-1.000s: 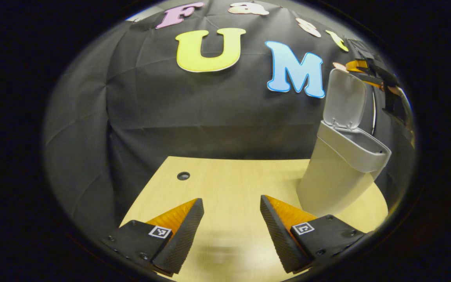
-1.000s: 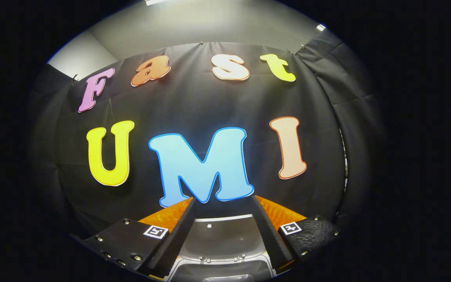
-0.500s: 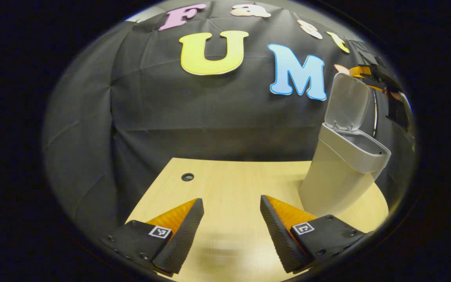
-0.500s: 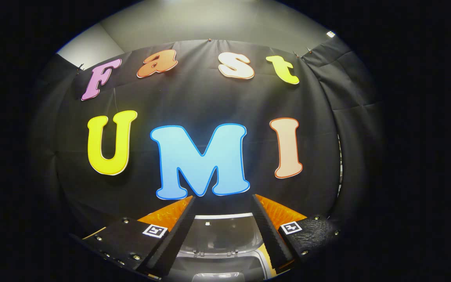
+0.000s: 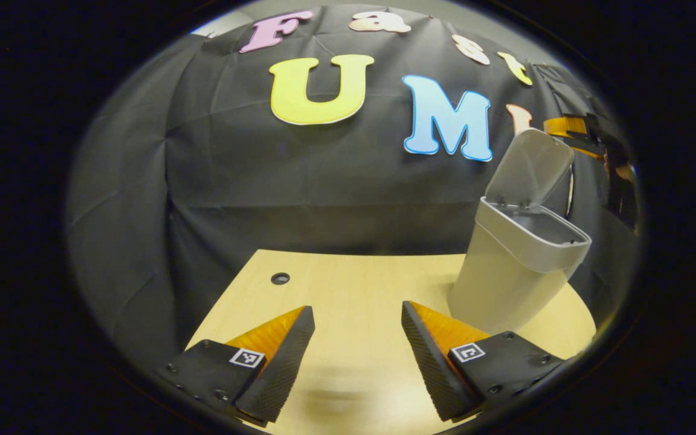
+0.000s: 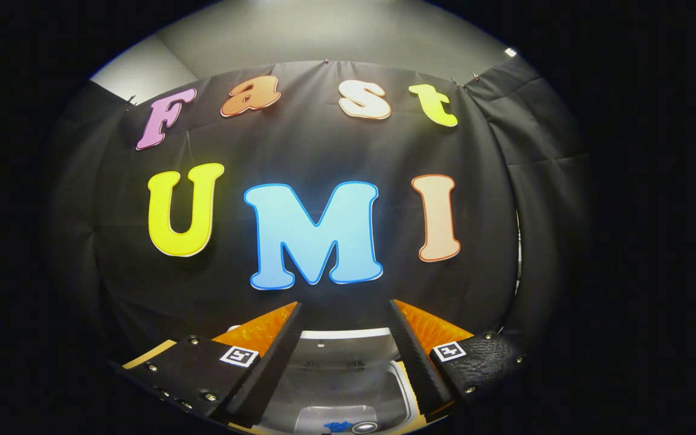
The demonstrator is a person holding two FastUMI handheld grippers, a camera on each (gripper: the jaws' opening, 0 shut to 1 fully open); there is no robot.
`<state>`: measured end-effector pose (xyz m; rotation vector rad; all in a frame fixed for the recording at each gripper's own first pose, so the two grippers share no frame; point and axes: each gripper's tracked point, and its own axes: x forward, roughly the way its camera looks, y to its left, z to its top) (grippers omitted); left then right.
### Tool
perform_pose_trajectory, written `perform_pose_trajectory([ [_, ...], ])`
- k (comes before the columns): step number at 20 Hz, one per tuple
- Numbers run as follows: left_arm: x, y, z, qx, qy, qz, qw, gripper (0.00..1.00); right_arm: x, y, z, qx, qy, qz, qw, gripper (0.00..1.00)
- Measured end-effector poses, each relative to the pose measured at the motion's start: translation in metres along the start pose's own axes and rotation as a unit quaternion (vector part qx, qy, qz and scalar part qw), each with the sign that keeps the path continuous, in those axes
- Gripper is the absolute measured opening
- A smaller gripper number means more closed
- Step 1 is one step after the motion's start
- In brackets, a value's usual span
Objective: Press the lid of the desktop garbage bin to open it, pick up the crumpled paper on the desktop and throw it into the bin, then pick up the pop can on the desktop and drop it into the bin, and finally close the garbage bin lid.
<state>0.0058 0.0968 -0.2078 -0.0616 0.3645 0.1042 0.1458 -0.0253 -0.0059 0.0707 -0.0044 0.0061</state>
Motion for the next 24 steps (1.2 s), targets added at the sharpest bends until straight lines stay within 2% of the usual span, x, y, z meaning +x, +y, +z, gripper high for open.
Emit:
perform_pose_trajectory([
  [4,-0.005,-0.003,0.002,0.007,-0.004,-0.003,1.0,1.0,-0.02,0.001,-0.028,-0.004,0.031,0.0,0.999,0.89],
  [6,-0.007,-0.003,0.003,0.009,-0.004,-0.002,1.0,0.96,-0.024,0.0,-0.039,-0.003,0.043,-0.002,0.999,0.9],
  [8,-0.008,-0.001,0.003,0.01,-0.005,-0.001,1.0,1.0,-0.028,-0.001,-0.053,-0.005,0.058,-0.005,0.998,0.89],
  [15,-0.009,0.002,-0.001,0.0,-0.002,0.003,1.0,0.85,-0.038,0.0,-0.102,-0.008,0.113,0.0,0.994,0.92],
  [16,-0.01,0.002,-0.003,-0.002,-0.002,0.004,1.0,0.96,-0.039,0.0,-0.109,-0.006,0.121,0.002,0.993,0.92],
  [17,-0.01,0.001,-0.003,-0.003,-0.002,0.005,1.0,1.0,-0.041,0.0,-0.116,-0.002,0.128,0.002,0.992,0.92],
  [19,-0.01,-0.001,-0.005,-0.005,-0.001,0.004,1.0,0.96,-0.043,0.0,-0.129,0.003,0.144,0.005,0.99,0.92],
  [24,-0.008,-0.003,-0.009,-0.005,0.002,0.006,1.0,1.0,-0.049,0.0,-0.143,-0.012,0.151,0.005,0.988,0.92],
])
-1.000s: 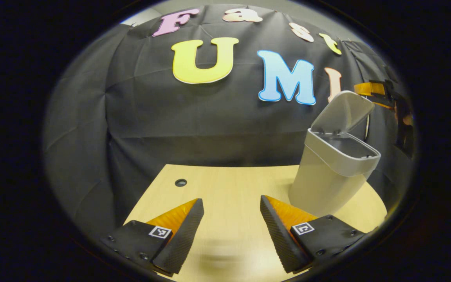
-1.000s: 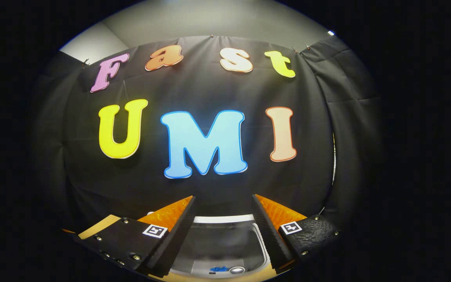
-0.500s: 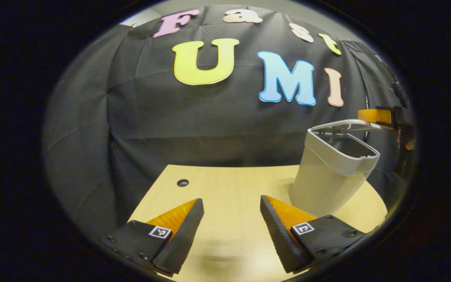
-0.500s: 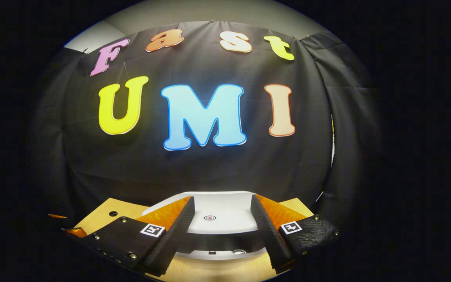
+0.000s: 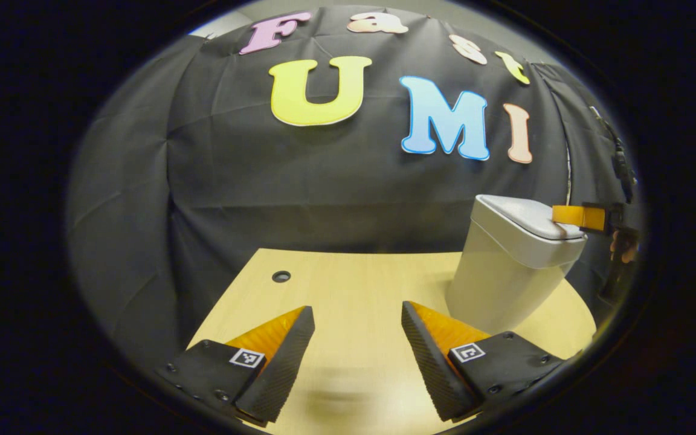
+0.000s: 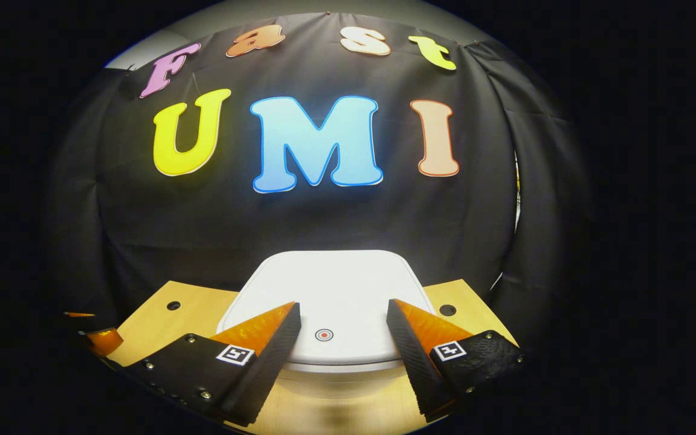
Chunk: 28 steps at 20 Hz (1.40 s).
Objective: Press the lid of the desktop garbage bin to open it, pick up the crumpled paper on the desktop and throw it into the bin, then pick up the pop can on the desktop and drop it into the bin, and finally close the garbage bin lid.
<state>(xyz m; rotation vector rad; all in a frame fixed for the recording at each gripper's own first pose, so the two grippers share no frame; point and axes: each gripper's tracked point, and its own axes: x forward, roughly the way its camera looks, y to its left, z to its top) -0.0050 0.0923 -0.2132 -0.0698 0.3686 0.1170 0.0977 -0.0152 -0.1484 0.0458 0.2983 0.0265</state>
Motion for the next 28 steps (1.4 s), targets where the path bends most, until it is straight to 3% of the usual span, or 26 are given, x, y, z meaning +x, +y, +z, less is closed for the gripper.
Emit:
perform_pose_trajectory([
  [2,0.0,0.0,0.0,-0.004,0.0,0.001,1.0,0.85,-0.003,0.001,-0.002,0.01,-0.005,0.002,1.0,0.92],
  [5,-0.001,0.0,-0.004,-0.008,0.001,0.003,1.0,1.0,-0.007,0.002,-0.006,0.01,-0.01,0.009,1.0,0.92],
  [10,-0.004,0.0,-0.01,-0.015,0.002,0.005,1.0,0.96,-0.024,-0.001,-0.006,0.017,-0.03,0.008,0.999,0.93],
  [17,-0.01,-0.002,-0.019,-0.018,0.004,0.004,1.0,1.0,-0.026,0.001,-0.015,0.0,-0.059,-0.013,0.998,0.94],
  [19,-0.012,-0.003,-0.019,-0.019,0.004,0.003,1.0,0.85,-0.03,0.002,-0.013,0.003,-0.06,-0.014,0.998,0.93],
  [20,-0.012,-0.003,-0.019,-0.019,0.003,0.002,1.0,0.96,-0.032,0.002,-0.012,0.004,-0.064,-0.012,0.998,0.93],
  [21,-0.013,-0.003,-0.018,-0.018,0.002,0.001,1.0,0.85,-0.032,0.002,-0.014,0.003,-0.064,-0.01,0.998,0.93],
  [23,-0.013,-0.005,-0.016,-0.015,0.0,-0.001,1.0,0.85,-0.036,0.002,-0.015,0.002,-0.07,-0.005,0.998,0.93],
  [25,-0.014,-0.006,-0.015,-0.014,-0.003,-0.003,1.0,1.0,-0.04,0.003,-0.016,0.002,-0.076,-0.005,0.997,0.93],
  [26,-0.014,-0.006,-0.014,-0.014,-0.003,-0.005,1.0,0.94,-0.042,0.002,-0.016,0.002,-0.079,-0.006,0.997,0.93],
  [28,-0.014,-0.007,-0.014,-0.014,-0.004,-0.007,1.0,0.94,-0.045,0.003,-0.016,0.0,-0.085,-0.008,0.996,0.93],
])
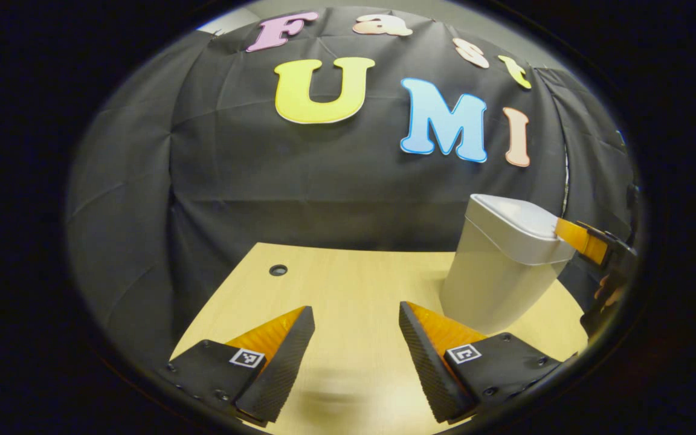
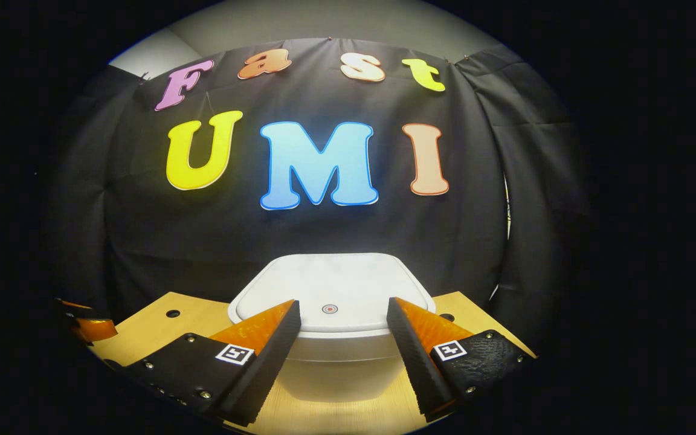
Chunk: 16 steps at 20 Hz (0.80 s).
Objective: Press the lid of the desktop garbage bin to open it, pick up the crumpled paper on the desktop and throw it into the bin, then pick up the pop can on the desktop and drop it into the bin, and finally close the garbage bin lid.
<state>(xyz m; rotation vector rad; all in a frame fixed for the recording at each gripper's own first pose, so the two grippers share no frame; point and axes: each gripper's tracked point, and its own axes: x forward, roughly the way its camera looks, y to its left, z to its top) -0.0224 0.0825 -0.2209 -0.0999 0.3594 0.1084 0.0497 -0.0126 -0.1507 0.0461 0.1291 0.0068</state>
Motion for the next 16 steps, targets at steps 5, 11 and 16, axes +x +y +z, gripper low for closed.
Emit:
perform_pose_trajectory([
  [5,-0.002,0.001,0.001,0.002,-0.002,-0.005,1.0,0.94,-0.002,-0.001,-0.004,-0.01,0.029,0.013,0.999,0.93],
  [11,-0.005,0.001,0.006,0.006,-0.01,-0.014,1.0,0.94,-0.017,-0.001,0.001,0.006,0.04,0.007,0.999,0.94],
  [16,-0.02,-0.002,0.028,0.015,-0.036,-0.019,0.999,0.94,-0.04,-0.003,0.009,-0.005,0.031,0.003,1.0,0.93],
])
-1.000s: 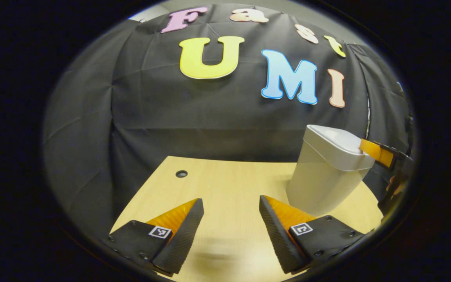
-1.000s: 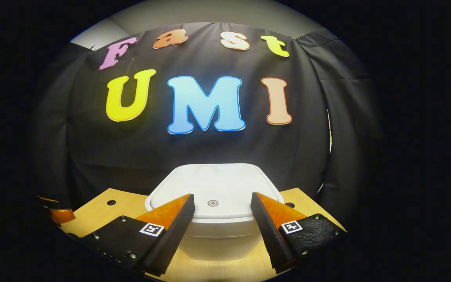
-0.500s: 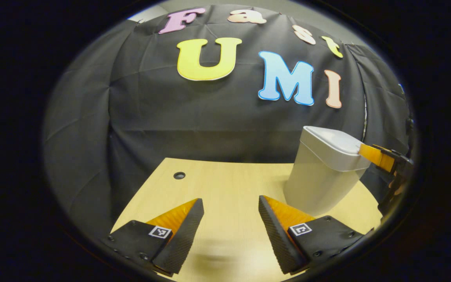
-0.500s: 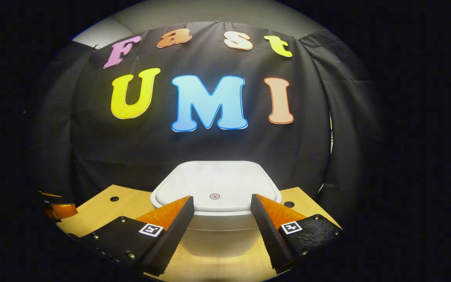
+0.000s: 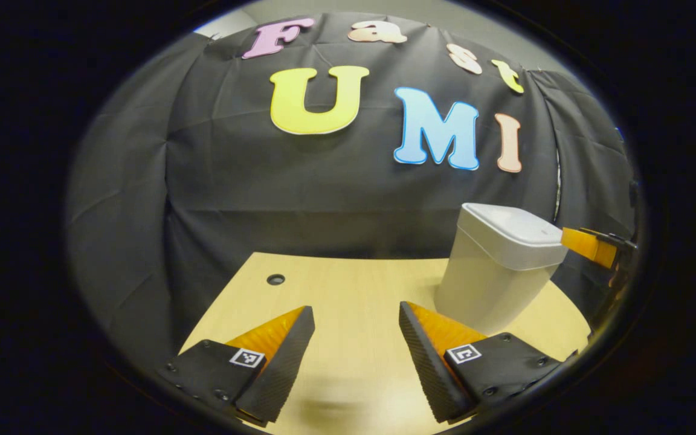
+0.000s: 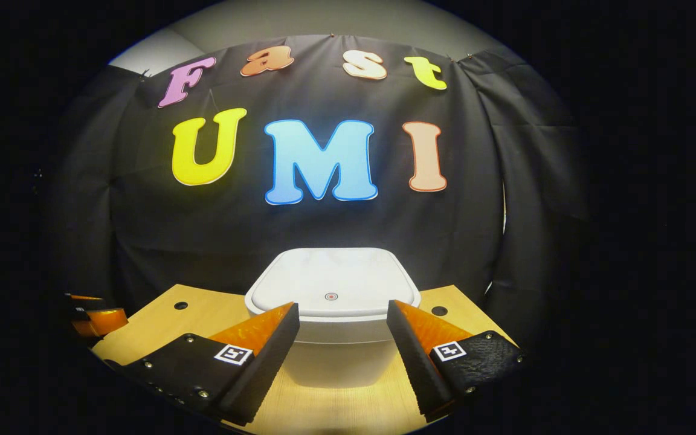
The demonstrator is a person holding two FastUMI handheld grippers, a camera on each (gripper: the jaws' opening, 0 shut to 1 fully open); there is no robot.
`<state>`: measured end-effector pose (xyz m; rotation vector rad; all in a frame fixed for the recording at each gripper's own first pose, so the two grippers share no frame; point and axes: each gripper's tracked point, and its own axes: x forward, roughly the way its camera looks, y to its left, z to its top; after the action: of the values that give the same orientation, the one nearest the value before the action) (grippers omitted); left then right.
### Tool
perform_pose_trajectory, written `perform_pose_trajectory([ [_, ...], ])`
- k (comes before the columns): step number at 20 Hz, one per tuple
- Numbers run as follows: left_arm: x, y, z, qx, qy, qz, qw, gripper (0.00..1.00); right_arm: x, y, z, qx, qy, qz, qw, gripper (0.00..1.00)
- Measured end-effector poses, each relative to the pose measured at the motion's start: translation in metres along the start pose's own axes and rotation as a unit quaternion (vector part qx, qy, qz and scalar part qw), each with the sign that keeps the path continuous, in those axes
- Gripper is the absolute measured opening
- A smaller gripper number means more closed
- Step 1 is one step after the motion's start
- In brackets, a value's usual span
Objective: Press the lid of the desktop garbage bin to open it, pick up the crumpled paper on the desktop and throw it into the bin, then pick up the pop can on the desktop and drop it into the bin, and finally close the garbage bin lid.
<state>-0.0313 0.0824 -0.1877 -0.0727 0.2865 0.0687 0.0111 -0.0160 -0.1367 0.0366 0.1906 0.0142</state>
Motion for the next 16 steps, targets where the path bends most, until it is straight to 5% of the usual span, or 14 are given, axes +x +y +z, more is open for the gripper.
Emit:
perform_pose_trajectory([
  [11,-0.046,-0.045,0.099,0.042,-0.095,-0.057,0.993,0.93,-0.052,-0.014,0.044,-0.01,-0.049,-0.026,0.998,0.93],
  [12,-0.046,-0.056,0.102,0.041,-0.099,-0.064,0.992,1.0,-0.056,-0.019,0.05,-0.012,-0.057,-0.028,0.998,0.93],
  [13,-0.046,-0.068,0.103,0.039,-0.099,-0.069,0.992,0.85,-0.059,-0.025,0.053,-0.013,-0.063,-0.029,0.997,0.93],
  [16,-0.046,-0.113,0.1,0.033,-0.099,-0.079,0.991,1.0,-0.068,-0.048,0.062,-0.014,-0.081,-0.023,0.996,0.93],
])
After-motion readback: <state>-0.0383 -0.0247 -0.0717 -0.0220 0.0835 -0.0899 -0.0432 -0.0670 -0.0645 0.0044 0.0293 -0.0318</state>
